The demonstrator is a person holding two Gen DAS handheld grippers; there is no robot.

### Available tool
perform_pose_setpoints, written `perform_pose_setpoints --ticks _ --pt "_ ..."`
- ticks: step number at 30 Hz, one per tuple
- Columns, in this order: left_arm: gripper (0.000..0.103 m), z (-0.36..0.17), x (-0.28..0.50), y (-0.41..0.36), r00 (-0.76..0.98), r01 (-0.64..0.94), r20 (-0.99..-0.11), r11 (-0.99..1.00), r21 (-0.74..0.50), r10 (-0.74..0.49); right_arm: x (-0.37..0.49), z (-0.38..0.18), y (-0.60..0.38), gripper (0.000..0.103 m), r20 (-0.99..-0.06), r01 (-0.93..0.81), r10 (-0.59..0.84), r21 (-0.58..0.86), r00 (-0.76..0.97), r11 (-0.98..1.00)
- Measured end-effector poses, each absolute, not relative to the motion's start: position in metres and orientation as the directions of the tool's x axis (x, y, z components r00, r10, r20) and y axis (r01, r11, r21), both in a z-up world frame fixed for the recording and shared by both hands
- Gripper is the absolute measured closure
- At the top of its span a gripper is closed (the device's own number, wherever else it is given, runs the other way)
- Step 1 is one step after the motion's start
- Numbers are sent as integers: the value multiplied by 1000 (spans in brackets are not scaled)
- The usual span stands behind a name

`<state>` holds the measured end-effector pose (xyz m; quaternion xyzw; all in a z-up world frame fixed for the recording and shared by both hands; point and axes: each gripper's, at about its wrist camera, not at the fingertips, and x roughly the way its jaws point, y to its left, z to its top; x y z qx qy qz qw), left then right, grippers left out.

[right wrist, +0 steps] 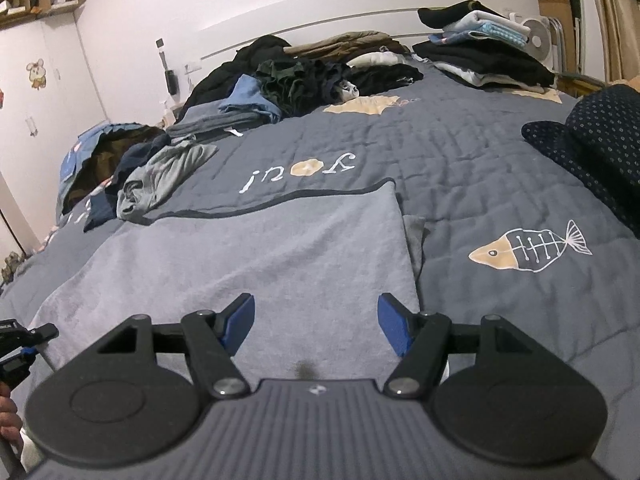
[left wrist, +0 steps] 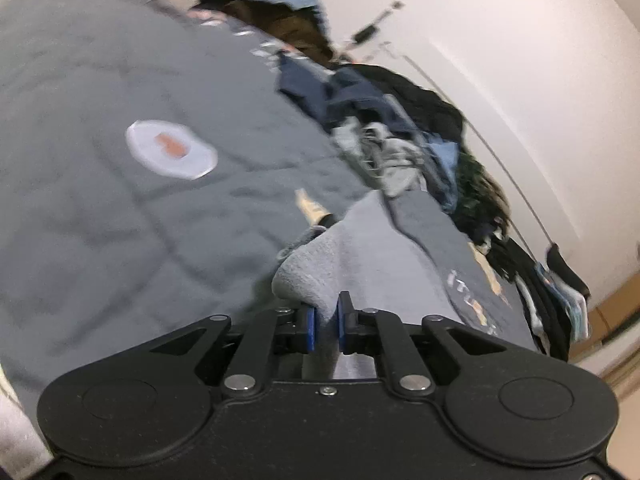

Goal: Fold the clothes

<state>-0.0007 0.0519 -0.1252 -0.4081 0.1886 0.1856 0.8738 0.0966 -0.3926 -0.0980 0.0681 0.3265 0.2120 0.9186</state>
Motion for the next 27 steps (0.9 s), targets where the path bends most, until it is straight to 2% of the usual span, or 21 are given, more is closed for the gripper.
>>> perform_pose_setpoints --ticks 4,7,18,22,24,27 --pt "93 -101 13 32 900 -363 -423 715 -597 104 96 -92 -398 36 -554 -339 440 280 707 898" --pt "93 -81 28 4 919 -260 -391 824 -504 51 97 -88 -407 36 -543 -315 430 296 721 902" --pt "94 -44 75 -139 893 180 -327 912 -369 -309 109 -85 -475 36 -522 -145 377 431 765 891" --pt "94 -65 80 -200 826 307 -379 896 -320 -418 114 -86 -499 36 -518 -79 345 467 783 880" --pt "94 -86 87 -230 783 328 -461 906 -266 -419 115 -89 -505 36 -523 -67 338 468 782 881" --pt "91 -120 91 -262 735 348 -580 930 -120 -350 114 -93 -510 36 -535 -72 336 454 775 888"
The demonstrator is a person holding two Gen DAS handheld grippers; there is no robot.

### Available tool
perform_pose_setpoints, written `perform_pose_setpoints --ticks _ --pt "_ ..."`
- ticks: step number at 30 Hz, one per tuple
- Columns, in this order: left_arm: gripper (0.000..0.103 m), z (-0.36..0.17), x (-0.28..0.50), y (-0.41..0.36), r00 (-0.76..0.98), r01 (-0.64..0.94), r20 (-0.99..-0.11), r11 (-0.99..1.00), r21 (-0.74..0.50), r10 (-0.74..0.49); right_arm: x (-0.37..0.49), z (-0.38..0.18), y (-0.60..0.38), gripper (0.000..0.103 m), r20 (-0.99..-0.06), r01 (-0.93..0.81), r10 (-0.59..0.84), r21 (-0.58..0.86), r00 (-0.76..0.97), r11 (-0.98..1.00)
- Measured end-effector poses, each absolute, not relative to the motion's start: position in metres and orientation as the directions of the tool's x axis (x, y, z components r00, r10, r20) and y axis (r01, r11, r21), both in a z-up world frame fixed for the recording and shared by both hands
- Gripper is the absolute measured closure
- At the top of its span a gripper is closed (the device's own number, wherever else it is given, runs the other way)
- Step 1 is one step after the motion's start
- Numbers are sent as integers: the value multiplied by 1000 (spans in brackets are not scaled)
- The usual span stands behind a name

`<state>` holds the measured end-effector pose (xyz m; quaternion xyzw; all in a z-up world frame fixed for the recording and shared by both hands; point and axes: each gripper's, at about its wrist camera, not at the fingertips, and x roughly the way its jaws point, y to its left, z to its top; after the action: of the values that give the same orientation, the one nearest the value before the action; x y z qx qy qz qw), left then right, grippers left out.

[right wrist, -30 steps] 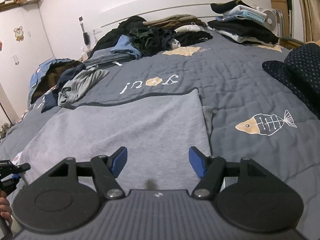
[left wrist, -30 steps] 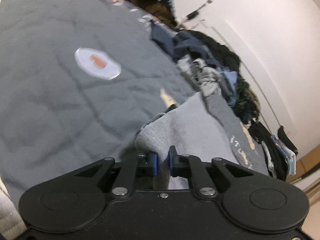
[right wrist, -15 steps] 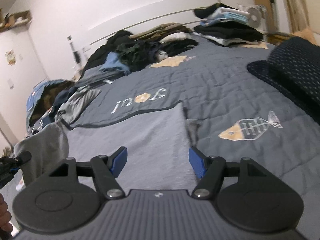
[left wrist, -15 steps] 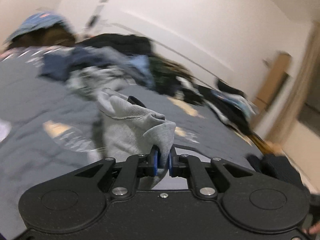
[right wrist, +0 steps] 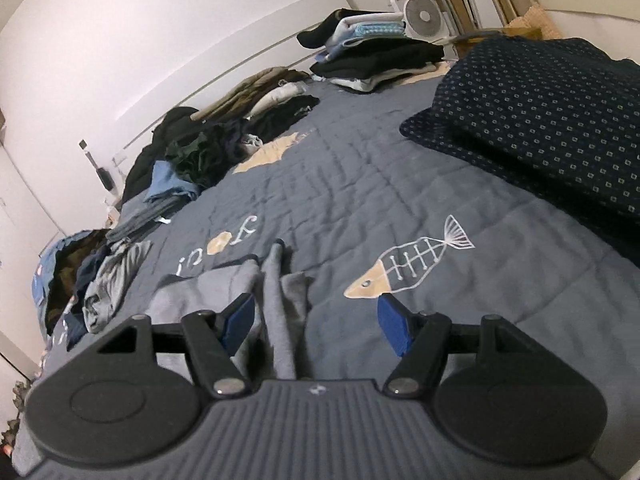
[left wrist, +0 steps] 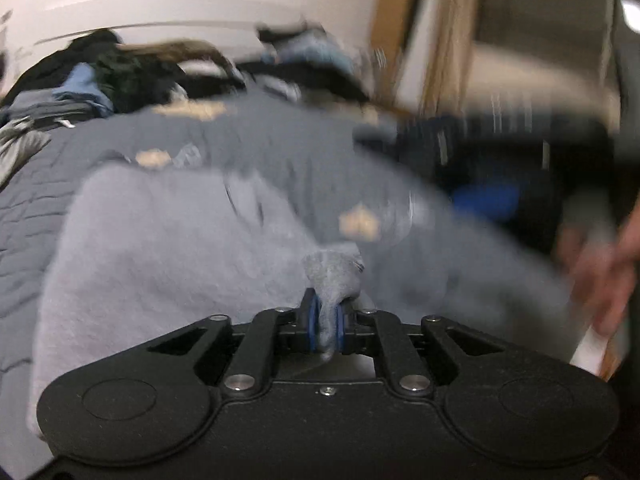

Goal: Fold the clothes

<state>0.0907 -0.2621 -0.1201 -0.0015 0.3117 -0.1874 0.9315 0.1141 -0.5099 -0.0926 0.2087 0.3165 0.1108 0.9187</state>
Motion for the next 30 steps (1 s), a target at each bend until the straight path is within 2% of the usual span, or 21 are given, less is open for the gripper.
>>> perform_pose_setpoints --ticks 2,5,7,9,12,13,17,23,26,30 --pt "90 -125 81 -261 746 364 -564 926 -102 -355 113 -94 -511 36 -542 -83 336 437 771 896" --pt "82 -118 71 -251 741 394 -548 912 -114 -388 112 -96 -509 36 -569 -131 367 412 736 902" --pt "73 -111 66 -244 729 414 -546 901 -127 -412 112 -101 -502 36 -597 -177 404 403 693 898" --pt "71 -105 60 -236 721 445 -539 887 -123 -436 112 -105 -495 36 -616 -220 457 422 642 879" --pt "56 -93 44 -218 730 462 -513 879 -117 -452 107 -109 -482 36 -635 -278 518 444 572 852" --pt "54 -90 41 -210 737 458 -496 879 -132 -459 105 -110 -477 36 -640 -292 520 434 566 852" --pt "54 -84 49 -181 778 398 -447 897 -192 -441 98 -116 -460 36 -666 -334 504 379 550 863" --pt "54 -83 58 -142 837 251 -402 913 -321 -371 96 -123 -453 36 -668 -337 567 456 481 823" --pt "53 -81 62 -131 850 213 -391 908 -360 -354 99 -130 -455 36 -664 -295 597 521 449 801" --pt "54 -75 59 -127 852 200 -392 908 -367 -346 109 -132 -458 36 -631 -253 602 557 490 791"
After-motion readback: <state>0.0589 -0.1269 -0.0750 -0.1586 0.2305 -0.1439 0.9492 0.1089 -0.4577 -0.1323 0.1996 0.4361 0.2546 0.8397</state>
